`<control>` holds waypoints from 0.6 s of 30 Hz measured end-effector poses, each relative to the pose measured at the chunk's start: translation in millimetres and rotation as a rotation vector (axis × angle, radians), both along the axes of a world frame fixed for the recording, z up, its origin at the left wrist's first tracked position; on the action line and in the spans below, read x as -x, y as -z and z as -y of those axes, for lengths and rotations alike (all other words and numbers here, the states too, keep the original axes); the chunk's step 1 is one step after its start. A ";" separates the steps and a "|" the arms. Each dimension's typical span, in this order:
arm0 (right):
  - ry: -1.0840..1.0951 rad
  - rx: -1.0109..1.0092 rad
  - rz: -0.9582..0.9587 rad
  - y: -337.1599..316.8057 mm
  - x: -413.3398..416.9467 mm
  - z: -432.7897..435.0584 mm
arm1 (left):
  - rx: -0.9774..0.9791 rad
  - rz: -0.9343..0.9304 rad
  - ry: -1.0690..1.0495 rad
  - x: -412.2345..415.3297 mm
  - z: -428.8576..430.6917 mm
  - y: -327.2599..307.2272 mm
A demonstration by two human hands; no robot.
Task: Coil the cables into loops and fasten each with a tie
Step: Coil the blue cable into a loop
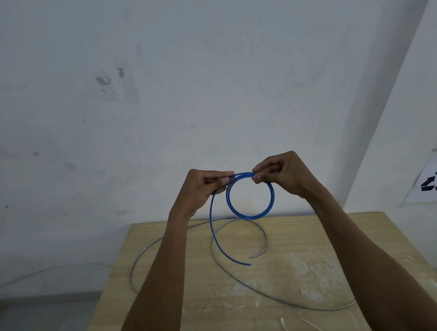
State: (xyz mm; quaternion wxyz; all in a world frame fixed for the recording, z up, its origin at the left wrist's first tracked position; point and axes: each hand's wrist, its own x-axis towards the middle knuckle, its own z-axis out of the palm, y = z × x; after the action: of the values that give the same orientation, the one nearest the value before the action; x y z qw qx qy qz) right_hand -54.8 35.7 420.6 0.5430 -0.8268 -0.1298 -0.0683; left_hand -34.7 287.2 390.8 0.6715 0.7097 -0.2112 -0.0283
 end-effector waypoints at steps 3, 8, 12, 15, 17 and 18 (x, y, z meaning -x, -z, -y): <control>-0.004 -0.019 0.002 0.2 1.4 -0.6 | 0.010 0.010 -0.020 -1.1 -0.5 0.9; 0.003 -0.015 0.004 1.3 1.0 -2.5 | 0.023 0.007 -0.034 -0.9 -2.9 4.3; 0.044 -0.062 0.027 2.9 0.1 -5.9 | 0.059 -0.013 -0.036 3.0 -1.4 4.6; 0.085 -0.129 0.041 5.6 -0.8 -9.1 | 0.072 -0.050 -0.037 10.0 3.9 5.2; 0.078 -0.195 0.017 7.3 0.0 -11.1 | 0.096 -0.062 -0.072 12.6 7.2 6.6; 0.058 -0.235 -0.013 8.4 1.2 -11.3 | 0.125 -0.064 -0.092 12.2 7.8 7.5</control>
State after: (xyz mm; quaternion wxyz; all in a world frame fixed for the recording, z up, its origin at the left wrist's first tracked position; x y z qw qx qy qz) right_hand -56.0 47.0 412.2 0.6347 -0.7614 -0.0933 -0.0932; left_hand -46.9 279.4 383.4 0.7213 0.6742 -0.1583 -0.0069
